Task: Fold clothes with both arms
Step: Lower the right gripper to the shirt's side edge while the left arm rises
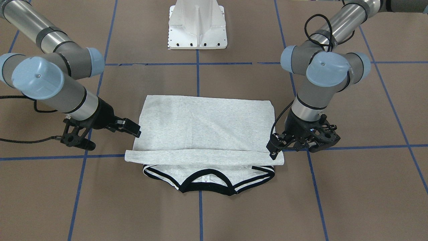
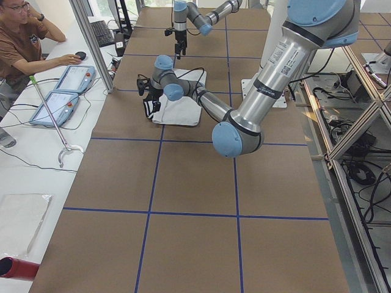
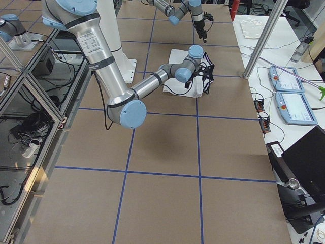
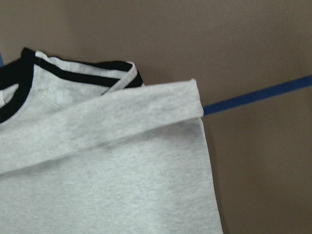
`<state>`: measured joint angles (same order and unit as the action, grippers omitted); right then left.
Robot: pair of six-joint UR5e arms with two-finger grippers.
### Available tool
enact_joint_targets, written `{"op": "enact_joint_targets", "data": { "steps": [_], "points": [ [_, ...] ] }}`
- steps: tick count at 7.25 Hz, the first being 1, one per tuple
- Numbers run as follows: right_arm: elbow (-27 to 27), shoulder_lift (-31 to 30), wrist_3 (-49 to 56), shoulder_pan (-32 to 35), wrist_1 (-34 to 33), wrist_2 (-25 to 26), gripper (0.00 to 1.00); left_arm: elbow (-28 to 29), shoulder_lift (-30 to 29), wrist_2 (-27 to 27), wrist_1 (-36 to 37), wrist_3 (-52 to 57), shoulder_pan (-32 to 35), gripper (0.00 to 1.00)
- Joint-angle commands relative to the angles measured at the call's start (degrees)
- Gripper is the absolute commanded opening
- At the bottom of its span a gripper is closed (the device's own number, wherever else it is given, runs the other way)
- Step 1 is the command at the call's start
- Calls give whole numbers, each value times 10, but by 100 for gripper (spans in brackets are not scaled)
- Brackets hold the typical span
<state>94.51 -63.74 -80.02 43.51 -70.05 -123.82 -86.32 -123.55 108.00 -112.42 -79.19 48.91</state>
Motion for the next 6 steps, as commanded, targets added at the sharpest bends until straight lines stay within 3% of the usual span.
{"op": "enact_joint_targets", "data": {
  "steps": [1, 6],
  "points": [
    [44, -24, -11, -88, -4, 109, 100, -26, 3, -2, 3, -1, 1, 99],
    [40, -44, -10, -128, -7, 133, 89, -52, 3, -2, 8, -2, 4, 99]
  ]
}}
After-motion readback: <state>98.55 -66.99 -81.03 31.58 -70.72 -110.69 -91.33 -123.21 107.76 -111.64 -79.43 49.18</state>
